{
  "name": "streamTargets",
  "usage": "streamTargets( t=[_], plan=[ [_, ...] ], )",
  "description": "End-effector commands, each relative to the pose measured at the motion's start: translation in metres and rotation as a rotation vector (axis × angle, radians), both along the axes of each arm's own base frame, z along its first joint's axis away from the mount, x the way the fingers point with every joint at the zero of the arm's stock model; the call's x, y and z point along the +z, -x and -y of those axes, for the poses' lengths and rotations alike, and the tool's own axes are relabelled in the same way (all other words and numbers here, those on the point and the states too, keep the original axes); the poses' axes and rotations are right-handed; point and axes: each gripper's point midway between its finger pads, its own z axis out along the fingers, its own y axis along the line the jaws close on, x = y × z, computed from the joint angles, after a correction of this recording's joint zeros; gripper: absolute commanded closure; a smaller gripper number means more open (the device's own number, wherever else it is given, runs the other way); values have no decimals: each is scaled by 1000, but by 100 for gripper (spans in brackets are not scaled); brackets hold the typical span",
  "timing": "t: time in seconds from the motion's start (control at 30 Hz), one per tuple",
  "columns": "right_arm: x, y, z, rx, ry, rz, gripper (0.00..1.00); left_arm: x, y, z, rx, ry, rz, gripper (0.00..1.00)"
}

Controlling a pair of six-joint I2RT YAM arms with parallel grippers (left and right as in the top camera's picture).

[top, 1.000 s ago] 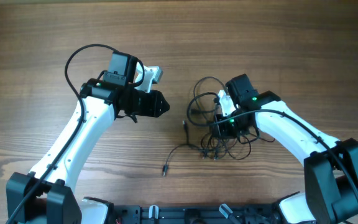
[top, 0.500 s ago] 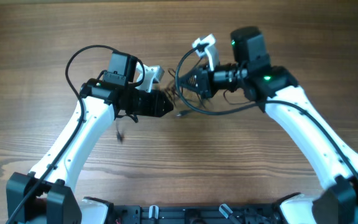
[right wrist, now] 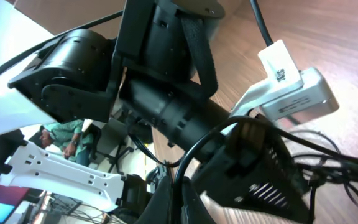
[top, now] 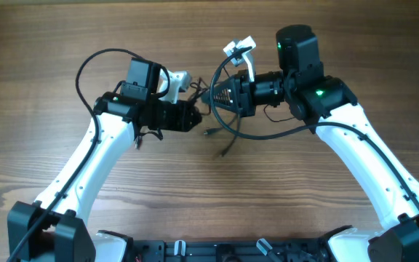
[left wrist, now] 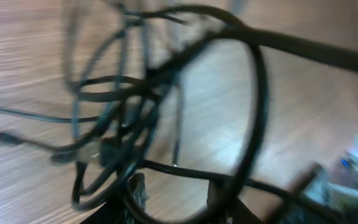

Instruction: Untangle cables

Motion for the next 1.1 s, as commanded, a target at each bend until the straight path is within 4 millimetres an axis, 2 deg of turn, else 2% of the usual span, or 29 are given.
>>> streamTargets(
  t=[0.0,0.17,0.27,0.57,0.7,0.93,1.0,1.07],
  plan=[
    [19,3,4,-15,-18,57,96,-12,-21,-33,198,-171,20,65],
    [12,-11,9,-123,41,43,96,-12,-22,-34,209,-172,15,61],
    [7,-11,10,-136,60,22,96,-10,-25,-36,220,-172,30,60],
    [3,-10,12,-140,78,4,96,25,-42,-31,206,-123,196,51],
    [1,-11,12,-146,84,0,96,33,-39,-15,114,-53,221,47],
    [2,-10,12,-139,79,1,96,32,-36,-10,97,-31,202,46],
    [3,-11,11,-140,75,9,96,25,-32,-8,89,-39,174,48],
    [4,-11,11,-141,74,10,96,16,-27,-3,69,-38,134,53]
  ],
)
